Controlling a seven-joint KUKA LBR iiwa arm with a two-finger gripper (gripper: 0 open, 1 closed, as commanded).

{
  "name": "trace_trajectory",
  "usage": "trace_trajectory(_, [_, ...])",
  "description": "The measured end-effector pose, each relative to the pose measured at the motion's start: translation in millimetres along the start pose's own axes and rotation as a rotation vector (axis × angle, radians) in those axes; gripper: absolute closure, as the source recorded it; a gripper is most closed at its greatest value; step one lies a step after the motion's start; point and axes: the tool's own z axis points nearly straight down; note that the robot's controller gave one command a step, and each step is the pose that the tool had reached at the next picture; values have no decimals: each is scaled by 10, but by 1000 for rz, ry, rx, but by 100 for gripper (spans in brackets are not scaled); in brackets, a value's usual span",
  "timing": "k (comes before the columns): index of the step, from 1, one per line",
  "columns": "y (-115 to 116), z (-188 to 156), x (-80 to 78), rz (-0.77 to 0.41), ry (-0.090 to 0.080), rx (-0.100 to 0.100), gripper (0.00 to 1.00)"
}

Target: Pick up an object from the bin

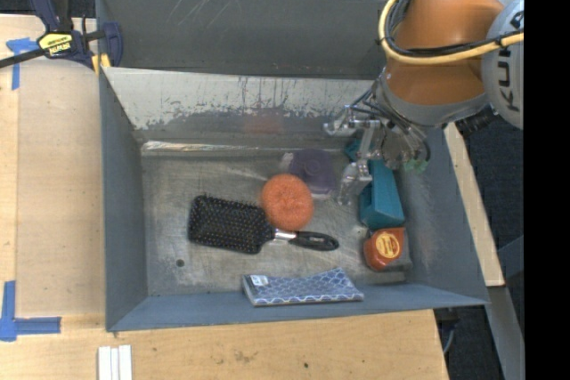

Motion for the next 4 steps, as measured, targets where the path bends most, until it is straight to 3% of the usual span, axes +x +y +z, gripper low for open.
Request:
trace_trajectory(1, [0, 0, 0, 0, 0, 0, 0])
trace_trajectory(2, [40, 423, -100, -66, -7, 1, 0])
trace_trajectory(3, [478, 638, -171, -207, 1, 1, 0])
trace_trajectory(4, [632, 1419, -212, -180, 4, -1, 100])
